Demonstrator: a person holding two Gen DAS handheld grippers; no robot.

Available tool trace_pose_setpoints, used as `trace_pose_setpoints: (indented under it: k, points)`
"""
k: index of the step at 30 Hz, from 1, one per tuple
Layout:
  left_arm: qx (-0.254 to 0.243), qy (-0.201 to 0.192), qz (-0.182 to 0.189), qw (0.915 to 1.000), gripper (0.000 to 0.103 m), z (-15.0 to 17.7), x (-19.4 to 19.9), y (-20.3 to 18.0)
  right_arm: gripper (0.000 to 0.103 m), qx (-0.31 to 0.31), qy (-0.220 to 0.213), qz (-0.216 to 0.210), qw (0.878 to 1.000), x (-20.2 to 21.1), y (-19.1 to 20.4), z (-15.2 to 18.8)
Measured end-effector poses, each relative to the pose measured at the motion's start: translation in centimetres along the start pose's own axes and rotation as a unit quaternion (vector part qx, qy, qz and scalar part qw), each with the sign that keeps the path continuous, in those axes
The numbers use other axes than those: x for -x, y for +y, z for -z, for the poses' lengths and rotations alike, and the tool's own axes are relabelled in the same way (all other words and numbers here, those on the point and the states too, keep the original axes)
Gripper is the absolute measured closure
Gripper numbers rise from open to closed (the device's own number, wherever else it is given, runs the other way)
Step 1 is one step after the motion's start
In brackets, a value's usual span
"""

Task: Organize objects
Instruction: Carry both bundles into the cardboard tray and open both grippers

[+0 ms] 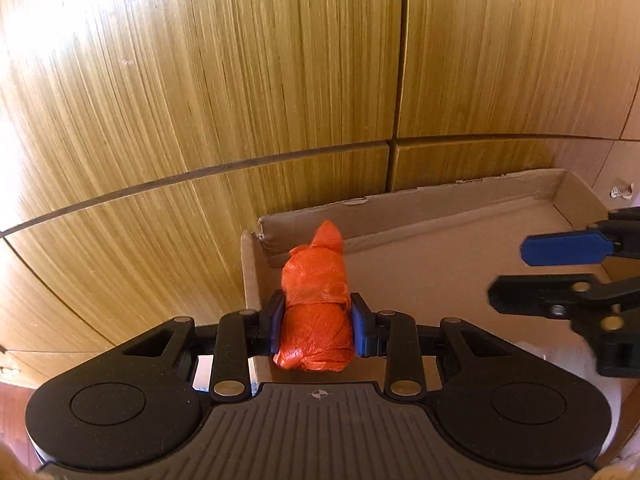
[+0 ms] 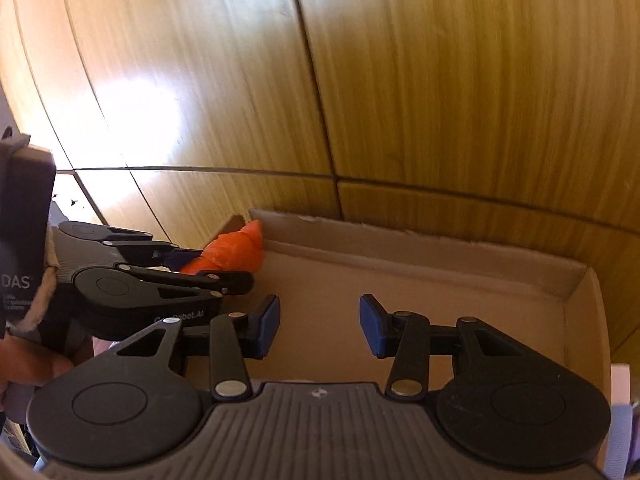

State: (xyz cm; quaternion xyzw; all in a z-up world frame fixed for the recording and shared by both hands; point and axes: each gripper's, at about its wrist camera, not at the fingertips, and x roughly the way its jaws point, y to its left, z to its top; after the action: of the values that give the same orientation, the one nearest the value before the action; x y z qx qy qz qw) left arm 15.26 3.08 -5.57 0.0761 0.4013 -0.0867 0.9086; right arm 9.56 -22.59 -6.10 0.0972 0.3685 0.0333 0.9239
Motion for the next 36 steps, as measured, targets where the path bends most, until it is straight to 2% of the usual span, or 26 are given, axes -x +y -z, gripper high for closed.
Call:
trace_pose_setpoints:
  k: [4, 7, 10, 14, 17, 19, 21, 22, 23, 30, 32, 34, 36]
  points:
    - [-0.021, -0.001, -0.001, 0.9998, 0.063, -0.3, -0.6, -0.4, 0.059, 0.03, 0.003, -0.001, 1.0, 1.7, 0.6, 1.4]
    - [-0.021, -0.001, 0.004, 0.9998, 0.063, -0.1, -0.5, -0.3, 0.049, 0.048, 0.012, -0.021, 0.999, 3.4, 1.6, 1.3]
    - [-0.017, -0.001, 0.011, 0.9998, 0.063, 0.0, -0.7, -0.2, 0.035, 0.073, 0.026, -0.044, 0.996, 5.0, 2.3, 2.3]
    - [-0.015, -0.002, 0.01, 0.9998, 0.063, 0.0, -0.6, -0.3, 0.034, 0.034, 0.059, -0.071, 0.995, 3.2, 3.0, 2.3]
    - [-0.019, -0.001, 0.015, 0.9997, 0.063, 0.0, -0.4, -0.2, 0.034, 0.038, 0.078, -0.069, 0.994, 0.9, 4.5, 2.4]
    - [-0.021, -0.001, 0.013, 0.9997, 0.063, -0.1, -0.5, -0.1, 0.038, 0.04, 0.096, -0.051, 0.993, -0.7, 5.3, 2.6]
    - [-0.018, -0.001, 0.015, 0.9997, 0.061, -0.1, -0.8, -0.2, 0.048, 0.038, 0.102, -0.05, 0.993, -1.4, 5.8, 2.7]
    - [-0.017, -0.003, 0.016, 0.9997, 0.061, -0.1, -0.8, -0.2, 0.064, 0.038, 0.104, -0.056, 0.992, -1.7, 6.0, 2.6]
    - [-0.014, -0.004, 0.018, 0.9997, 0.061, -0.1, -0.8, -0.1, 0.07, 0.044, 0.104, -0.058, 0.992, -1.8, 6.3, 2.5]
    - [0.006, -0.01, 0.044, 0.999, 0.059, 0.0, -0.8, 0.7, 0.075, 0.053, 0.084, -0.045, 0.994, -2.3, 5.1, 1.2]
    - [0.008, -0.016, 0.049, 0.9986, 0.054, 0.1, -0.5, 0.8, 0.075, 0.063, 0.077, -0.03, 0.995, -3.1, 4.6, 0.9]
    - [0.021, -0.039, 0.053, 0.9976, 0.035, 0.3, 0.5, 1.2, 0.075, 0.063, 0.07, -0.025, 0.995, -3.9, 3.8, 0.2]
    - [0.039, -0.06, 0.067, 0.9952, 0.027, 0.3, 1.9, 1.9, 0.075, 0.063, 0.061, -0.024, 0.996, -3.9, 3.4, -0.5]
